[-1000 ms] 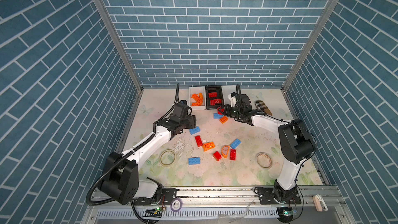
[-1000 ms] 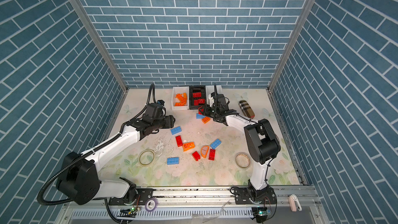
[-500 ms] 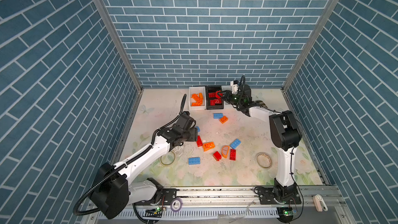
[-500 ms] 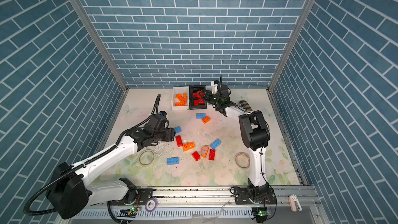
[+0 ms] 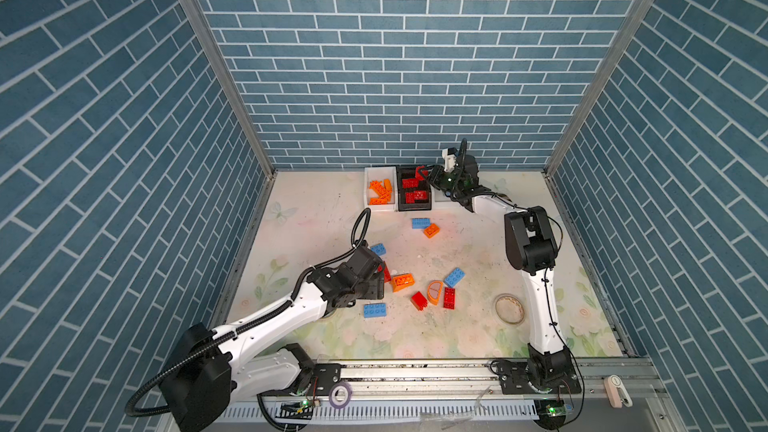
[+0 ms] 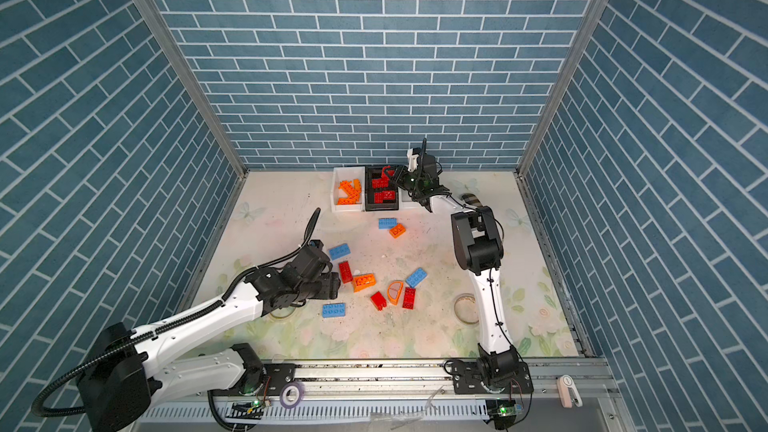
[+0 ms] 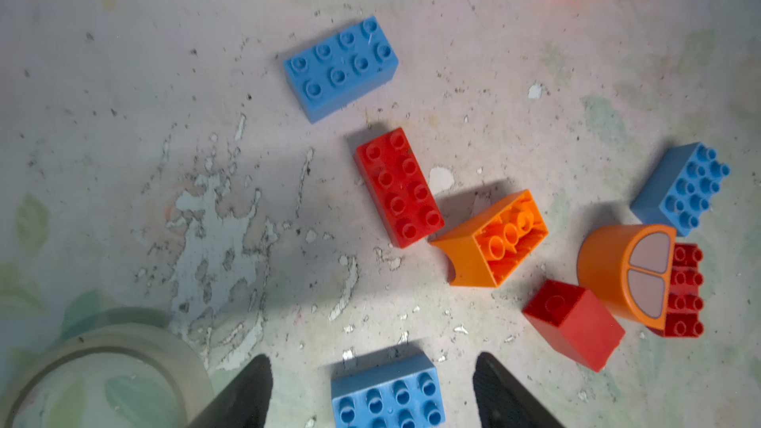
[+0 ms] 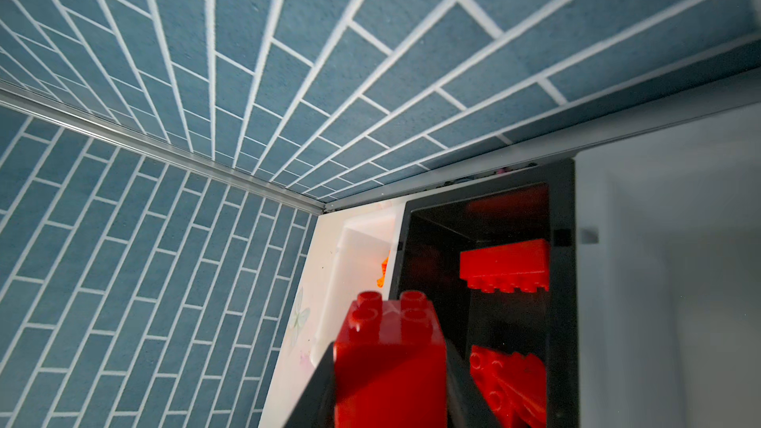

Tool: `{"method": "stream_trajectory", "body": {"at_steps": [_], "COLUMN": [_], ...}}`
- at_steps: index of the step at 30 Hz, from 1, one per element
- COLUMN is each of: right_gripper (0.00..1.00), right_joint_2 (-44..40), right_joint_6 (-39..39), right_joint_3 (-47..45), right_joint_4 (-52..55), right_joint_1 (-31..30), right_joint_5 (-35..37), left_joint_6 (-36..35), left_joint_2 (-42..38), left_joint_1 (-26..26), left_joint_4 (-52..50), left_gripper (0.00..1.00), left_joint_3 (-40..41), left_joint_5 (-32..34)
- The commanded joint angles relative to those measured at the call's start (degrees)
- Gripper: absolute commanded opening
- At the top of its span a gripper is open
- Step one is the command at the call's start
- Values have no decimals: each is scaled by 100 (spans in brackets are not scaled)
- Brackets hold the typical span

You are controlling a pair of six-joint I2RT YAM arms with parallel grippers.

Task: Sort the legos into containers by color
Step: Place the lego in the container, then pick up the lego from the middle-left of the table.

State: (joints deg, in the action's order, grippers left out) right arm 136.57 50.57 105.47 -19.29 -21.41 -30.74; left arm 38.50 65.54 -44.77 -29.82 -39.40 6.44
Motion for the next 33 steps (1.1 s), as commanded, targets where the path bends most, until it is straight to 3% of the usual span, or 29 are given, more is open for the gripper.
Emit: {"method": "stream_trajectory", "body": {"at_steps": [1,12,33], "right_gripper": [36,51,63], "right_joint_2": [159,258,-125], "right_joint_6": [-224,-565,-705], "right_joint_3": [283,550,170], "right_joint_4": [368,905,763], "right_joint_1": [21,24,26], "right_joint_5": [142,323,312], "left_joint_6": [400,922,1579], "left_joint_2": [-41,275,878], "left_joint_1": [-204,-860,-1003], "left_joint_4": [-197,69,186], "left_gripper": [80,83,82], "left_joint_3": [156,481,514], "left_joint_5": [121,15,139]}}
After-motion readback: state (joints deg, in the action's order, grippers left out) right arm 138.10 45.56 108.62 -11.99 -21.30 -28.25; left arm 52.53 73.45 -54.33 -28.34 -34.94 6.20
